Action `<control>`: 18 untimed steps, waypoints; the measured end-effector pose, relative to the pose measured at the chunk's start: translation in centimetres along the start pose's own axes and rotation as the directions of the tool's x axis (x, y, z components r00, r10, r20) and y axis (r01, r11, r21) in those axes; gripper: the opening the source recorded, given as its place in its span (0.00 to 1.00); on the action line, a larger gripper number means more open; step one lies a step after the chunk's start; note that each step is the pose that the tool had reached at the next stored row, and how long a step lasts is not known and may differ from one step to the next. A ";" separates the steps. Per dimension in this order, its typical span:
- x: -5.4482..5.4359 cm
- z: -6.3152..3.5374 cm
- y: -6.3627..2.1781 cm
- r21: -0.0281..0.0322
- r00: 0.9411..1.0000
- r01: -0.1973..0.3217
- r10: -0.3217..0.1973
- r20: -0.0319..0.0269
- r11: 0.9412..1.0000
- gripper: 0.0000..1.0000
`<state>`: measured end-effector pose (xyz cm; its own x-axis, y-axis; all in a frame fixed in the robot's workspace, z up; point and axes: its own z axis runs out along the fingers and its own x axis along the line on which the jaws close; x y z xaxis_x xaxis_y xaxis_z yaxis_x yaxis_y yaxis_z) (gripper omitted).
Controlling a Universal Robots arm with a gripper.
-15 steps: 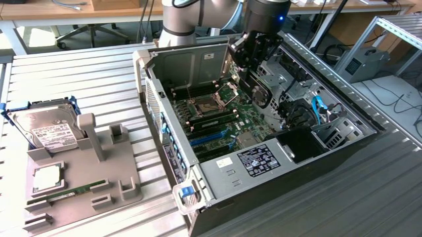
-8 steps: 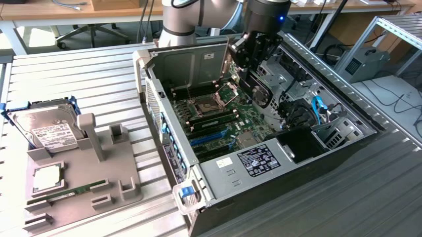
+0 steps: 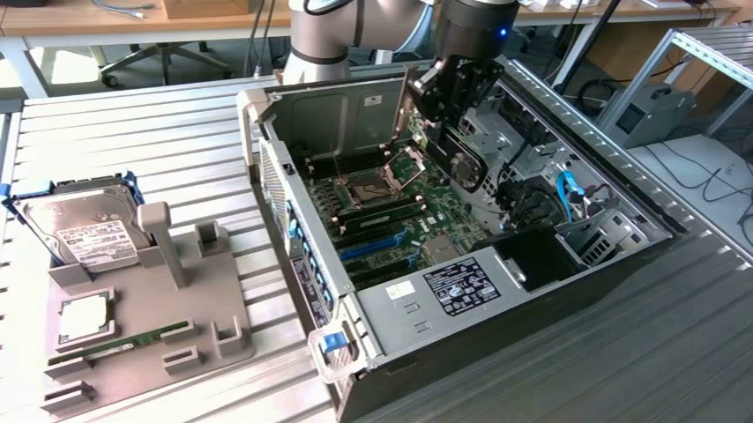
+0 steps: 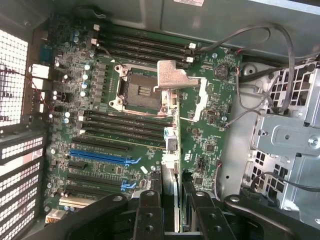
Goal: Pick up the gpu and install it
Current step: 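Insert the gpu into the slot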
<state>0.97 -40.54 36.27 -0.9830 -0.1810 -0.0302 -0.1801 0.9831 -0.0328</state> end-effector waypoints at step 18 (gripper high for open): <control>0.0 0.00 0.00 -0.001 0.999 0.049 -0.049 0.002 0.999 0.27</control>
<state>0.96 -40.54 36.28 -0.9730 -0.2289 -0.0301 -0.2279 0.9731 -0.0329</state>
